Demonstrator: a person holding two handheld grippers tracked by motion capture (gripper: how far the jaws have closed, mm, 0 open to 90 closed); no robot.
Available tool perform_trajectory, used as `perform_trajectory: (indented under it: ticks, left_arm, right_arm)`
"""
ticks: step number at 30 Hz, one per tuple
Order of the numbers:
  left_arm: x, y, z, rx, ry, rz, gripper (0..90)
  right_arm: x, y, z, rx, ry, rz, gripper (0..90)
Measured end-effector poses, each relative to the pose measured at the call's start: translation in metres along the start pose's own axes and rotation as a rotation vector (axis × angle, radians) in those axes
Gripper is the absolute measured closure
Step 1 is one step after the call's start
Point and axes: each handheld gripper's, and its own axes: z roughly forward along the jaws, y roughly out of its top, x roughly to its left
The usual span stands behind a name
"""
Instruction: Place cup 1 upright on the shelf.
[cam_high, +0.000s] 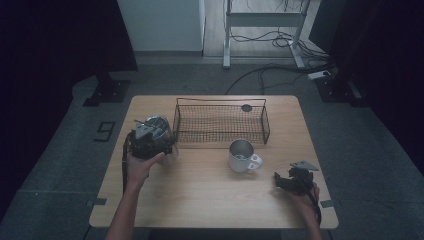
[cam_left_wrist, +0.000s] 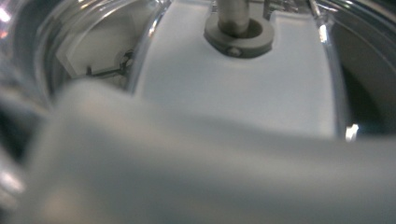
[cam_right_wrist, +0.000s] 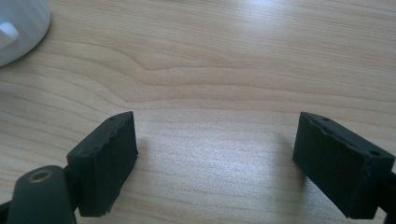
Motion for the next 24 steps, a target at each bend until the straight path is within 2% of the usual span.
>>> perform_trajectory:
  ticks: [10, 15, 19, 24]
  left_arm:
    - [-0.001, 0.009, 0.003, -0.004, -0.006, -0.005, 3.8]
    - [-0.002, 0.017, 0.002, -0.003, -0.006, 0.01, 3.8]
    - [-0.002, 0.021, 0.002, -0.009, -0.017, 0.002, 3.8]
    - [-0.004, 0.026, 0.004, -0.007, -0.014, 0.012, 3.8]
  right_arm:
    - [0.0, 0.0, 0.0, 0.0, -0.001, 0.002, 13.2]
    - [0.0, 0.0, 0.0, 0.0, -0.003, 0.003, 13.2]
    - [0.0, 0.0, 0.0, -0.001, -0.004, 0.005, 13.2]
    - [0.0, 0.0, 0.0, -0.001, -0.004, 0.005, 13.2]
